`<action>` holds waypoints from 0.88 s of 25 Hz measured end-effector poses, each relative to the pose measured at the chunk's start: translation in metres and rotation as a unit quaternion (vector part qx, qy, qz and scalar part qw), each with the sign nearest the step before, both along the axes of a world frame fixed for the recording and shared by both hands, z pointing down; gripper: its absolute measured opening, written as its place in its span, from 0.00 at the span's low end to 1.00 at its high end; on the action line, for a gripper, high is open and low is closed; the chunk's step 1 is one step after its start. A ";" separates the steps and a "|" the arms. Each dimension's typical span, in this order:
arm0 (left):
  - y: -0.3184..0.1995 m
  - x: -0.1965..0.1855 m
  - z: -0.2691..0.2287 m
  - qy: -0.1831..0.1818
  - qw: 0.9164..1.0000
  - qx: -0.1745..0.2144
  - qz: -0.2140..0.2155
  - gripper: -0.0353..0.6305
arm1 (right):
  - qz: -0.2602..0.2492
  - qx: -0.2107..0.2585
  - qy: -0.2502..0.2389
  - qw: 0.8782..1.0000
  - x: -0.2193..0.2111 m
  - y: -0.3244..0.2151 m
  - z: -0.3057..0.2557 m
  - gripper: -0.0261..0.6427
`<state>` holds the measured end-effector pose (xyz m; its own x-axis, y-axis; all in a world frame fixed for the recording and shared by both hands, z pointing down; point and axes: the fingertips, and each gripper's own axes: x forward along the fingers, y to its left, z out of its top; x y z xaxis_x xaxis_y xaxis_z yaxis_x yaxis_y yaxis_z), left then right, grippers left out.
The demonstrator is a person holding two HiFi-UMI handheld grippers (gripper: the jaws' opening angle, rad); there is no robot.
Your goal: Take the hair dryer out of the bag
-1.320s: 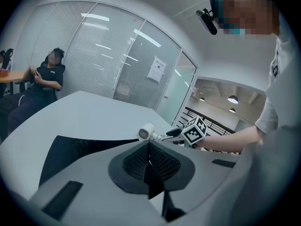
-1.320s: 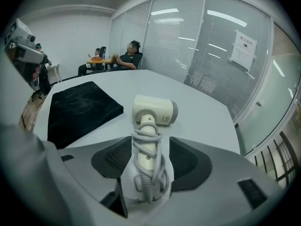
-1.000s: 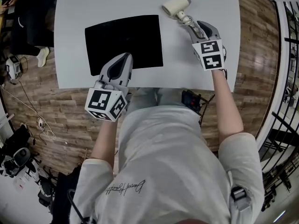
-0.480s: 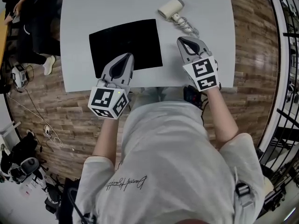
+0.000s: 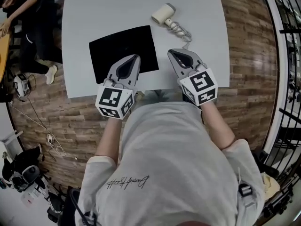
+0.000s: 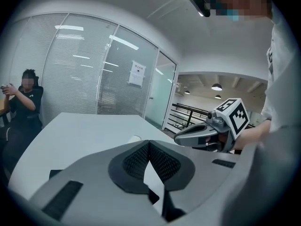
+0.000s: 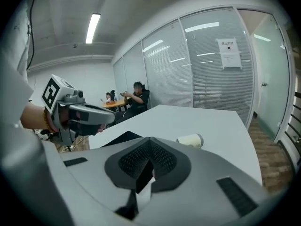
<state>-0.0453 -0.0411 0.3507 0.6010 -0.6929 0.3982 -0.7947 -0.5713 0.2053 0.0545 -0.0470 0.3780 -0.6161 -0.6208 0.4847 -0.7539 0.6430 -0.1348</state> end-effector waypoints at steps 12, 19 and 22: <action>0.012 -0.010 -0.002 -0.031 0.999 0.014 -0.014 0.07 | -0.015 -0.013 -0.007 1.000 -0.015 0.013 -0.002 0.08; 0.010 -0.014 -0.003 -0.027 0.999 0.017 -0.022 0.07 | -0.023 -0.022 -0.018 0.999 -0.019 0.011 0.001 0.08; 0.010 -0.013 -0.002 -0.028 0.999 0.016 -0.019 0.07 | -0.028 -0.024 -0.016 0.999 -0.021 0.011 0.003 0.08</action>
